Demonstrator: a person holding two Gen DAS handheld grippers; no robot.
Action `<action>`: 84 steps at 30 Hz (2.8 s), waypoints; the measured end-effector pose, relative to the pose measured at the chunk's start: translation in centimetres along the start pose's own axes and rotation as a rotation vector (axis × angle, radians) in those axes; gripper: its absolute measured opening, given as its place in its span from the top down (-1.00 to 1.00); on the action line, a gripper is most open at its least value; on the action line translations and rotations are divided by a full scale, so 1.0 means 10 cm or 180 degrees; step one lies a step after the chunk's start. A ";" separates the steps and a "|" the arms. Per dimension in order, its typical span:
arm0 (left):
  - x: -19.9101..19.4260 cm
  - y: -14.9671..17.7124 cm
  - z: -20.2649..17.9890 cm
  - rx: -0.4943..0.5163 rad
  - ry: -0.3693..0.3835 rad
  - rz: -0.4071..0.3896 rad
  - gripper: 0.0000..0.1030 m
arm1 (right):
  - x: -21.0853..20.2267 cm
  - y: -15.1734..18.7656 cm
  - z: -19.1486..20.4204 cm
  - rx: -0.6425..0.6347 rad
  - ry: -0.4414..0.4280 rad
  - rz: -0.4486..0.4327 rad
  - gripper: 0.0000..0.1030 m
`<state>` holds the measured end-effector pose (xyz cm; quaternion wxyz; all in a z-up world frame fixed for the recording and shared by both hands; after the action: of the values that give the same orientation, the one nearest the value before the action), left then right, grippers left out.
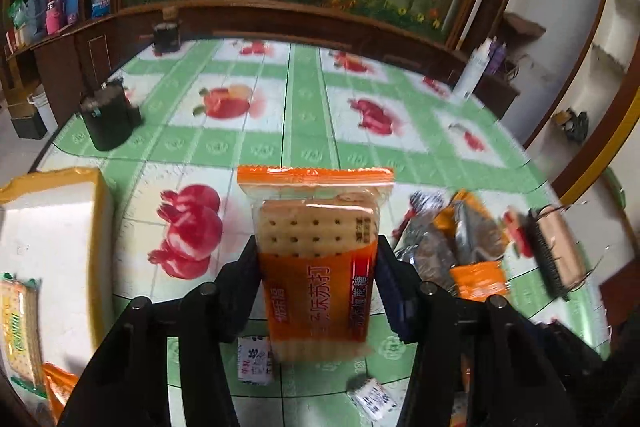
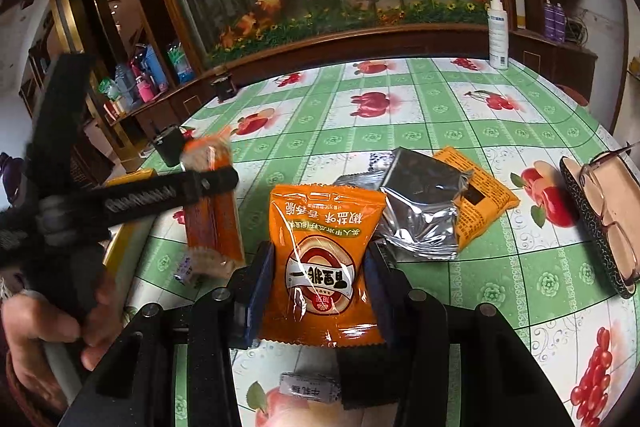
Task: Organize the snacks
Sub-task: 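Carry both held snacks over the white tray, lower them and open both tools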
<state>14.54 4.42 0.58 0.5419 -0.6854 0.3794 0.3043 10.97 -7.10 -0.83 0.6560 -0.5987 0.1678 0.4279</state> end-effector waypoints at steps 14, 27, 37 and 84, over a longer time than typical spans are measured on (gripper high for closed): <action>-0.54 -0.20 0.41 -0.0300 -0.0016 -0.0435 -0.02 | -0.12 0.00 0.44 -0.0438 0.0032 -0.0353 0.06; -0.91 -0.18 1.62 -0.0869 -0.0641 -0.0522 -0.03 | 0.07 0.09 1.56 -0.0858 -0.0633 -0.0203 0.05; -1.05 0.01 2.34 -0.1116 -0.1015 -0.0414 -0.03 | 0.25 0.19 2.31 -0.1136 -0.0935 -0.0078 0.05; -0.74 0.03 2.52 -0.1372 -0.0800 -0.0239 -0.34 | 0.43 0.22 2.52 -0.1158 -0.1101 0.0121 -0.12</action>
<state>10.23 30.30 0.83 0.4371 -0.7556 0.2096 0.4406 4.41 17.65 0.34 0.5482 -0.6215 -0.0155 0.5595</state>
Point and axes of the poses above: each gripper's, at about its wrist camera, not at the fingertips, and x roughly the way its jaws point, z to its left, y to its underside, the point moved 8 cm from there along x, roughly the way its jaws point, and after that the axes turned 10 degrees about z, right-handed, at the moved point
